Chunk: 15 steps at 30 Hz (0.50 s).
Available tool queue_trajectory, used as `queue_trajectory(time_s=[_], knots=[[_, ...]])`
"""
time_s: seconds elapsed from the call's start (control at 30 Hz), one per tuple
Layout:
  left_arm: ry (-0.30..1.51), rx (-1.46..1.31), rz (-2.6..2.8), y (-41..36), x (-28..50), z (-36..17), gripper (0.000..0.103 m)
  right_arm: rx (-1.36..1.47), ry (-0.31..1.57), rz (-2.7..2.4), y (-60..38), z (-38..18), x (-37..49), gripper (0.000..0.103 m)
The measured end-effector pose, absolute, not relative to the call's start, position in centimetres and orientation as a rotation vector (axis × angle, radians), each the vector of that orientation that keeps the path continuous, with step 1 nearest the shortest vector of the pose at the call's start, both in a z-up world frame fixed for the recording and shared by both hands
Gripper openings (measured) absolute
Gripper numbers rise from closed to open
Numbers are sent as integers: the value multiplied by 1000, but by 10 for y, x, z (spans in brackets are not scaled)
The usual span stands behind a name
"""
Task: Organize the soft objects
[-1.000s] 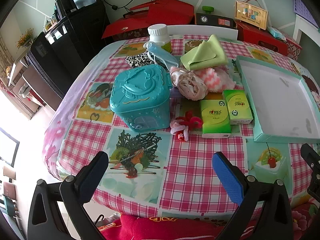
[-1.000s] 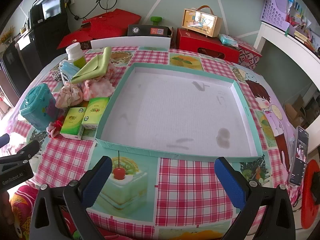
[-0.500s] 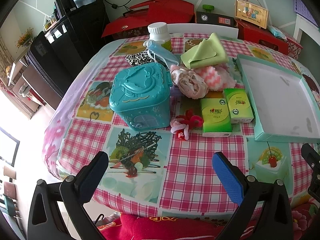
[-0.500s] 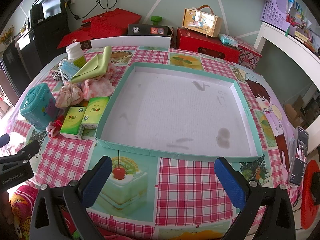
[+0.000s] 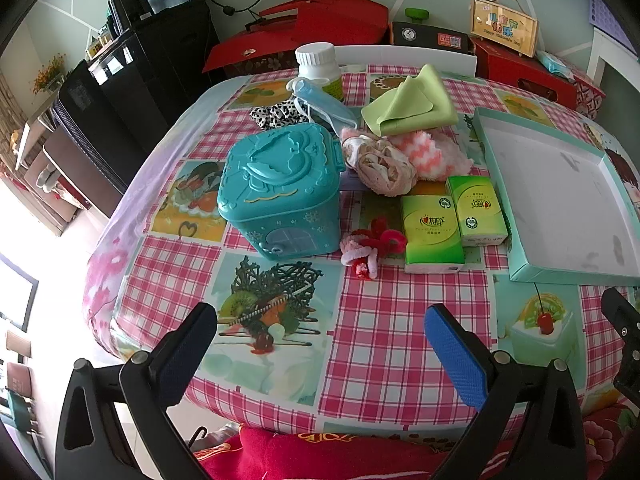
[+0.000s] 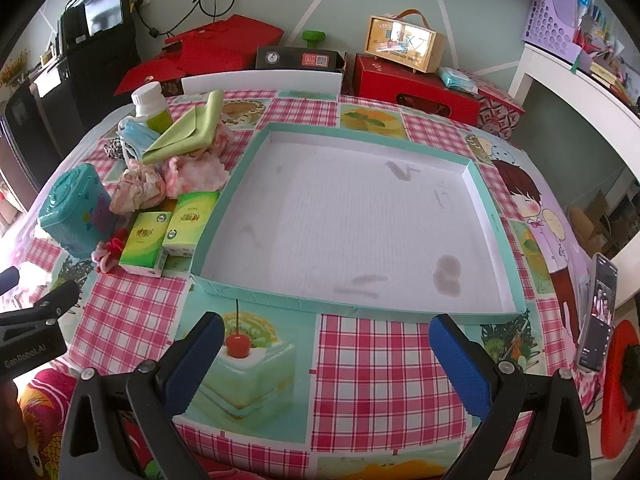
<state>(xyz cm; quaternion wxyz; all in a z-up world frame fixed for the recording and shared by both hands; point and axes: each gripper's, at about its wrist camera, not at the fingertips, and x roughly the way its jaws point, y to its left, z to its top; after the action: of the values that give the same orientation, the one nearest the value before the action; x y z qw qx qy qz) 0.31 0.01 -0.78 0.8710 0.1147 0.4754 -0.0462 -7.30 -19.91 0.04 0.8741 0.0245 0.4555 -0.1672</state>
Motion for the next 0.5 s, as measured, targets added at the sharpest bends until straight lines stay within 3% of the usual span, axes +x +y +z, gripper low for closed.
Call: queue_trajectory(time_s=[0.5], knots=[[1039, 78, -188, 18, 13, 10, 103, 95, 954, -320, -205, 11, -71, 103]])
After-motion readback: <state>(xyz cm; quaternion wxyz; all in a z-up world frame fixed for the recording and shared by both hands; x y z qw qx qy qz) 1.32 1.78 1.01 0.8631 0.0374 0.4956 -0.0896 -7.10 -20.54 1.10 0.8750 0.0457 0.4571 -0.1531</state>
